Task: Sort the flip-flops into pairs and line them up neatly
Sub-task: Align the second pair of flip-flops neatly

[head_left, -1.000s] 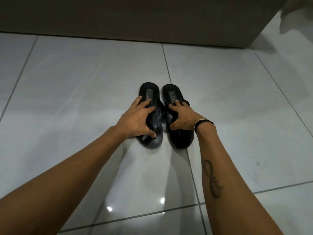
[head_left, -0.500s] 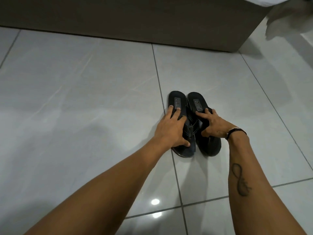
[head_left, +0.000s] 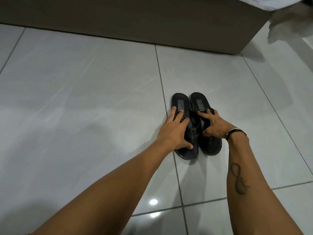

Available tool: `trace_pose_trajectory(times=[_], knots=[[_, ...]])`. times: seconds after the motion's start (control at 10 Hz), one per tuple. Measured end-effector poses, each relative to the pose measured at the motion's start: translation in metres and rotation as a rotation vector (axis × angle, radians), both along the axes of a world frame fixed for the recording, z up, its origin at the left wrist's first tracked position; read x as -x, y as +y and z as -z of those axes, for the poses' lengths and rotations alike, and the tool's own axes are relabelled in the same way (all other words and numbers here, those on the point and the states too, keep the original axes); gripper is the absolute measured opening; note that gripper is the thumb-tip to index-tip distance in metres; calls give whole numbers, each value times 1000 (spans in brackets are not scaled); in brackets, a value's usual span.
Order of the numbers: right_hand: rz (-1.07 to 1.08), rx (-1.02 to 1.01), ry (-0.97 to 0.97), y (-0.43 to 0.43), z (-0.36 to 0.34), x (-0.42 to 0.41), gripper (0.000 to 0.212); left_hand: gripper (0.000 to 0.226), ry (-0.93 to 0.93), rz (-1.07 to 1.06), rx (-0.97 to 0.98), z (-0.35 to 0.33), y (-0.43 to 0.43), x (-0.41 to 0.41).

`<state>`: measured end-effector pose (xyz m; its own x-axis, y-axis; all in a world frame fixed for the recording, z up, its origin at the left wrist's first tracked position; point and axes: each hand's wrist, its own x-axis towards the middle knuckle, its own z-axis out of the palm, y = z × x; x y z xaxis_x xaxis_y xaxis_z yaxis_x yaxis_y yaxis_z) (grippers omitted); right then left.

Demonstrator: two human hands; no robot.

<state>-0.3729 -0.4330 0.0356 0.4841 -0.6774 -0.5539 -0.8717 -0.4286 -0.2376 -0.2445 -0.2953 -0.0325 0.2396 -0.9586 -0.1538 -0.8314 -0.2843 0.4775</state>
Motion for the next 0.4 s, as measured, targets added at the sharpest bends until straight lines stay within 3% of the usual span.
trace_pose_trajectory(times=[0.3,0.4], knots=[[2,-39,71,-4,-9,2,101,120,11,-3,26,0,-7,10],[-16,41,43,0,-14,-3,94,131,28,11,79,-1,-3,8]])
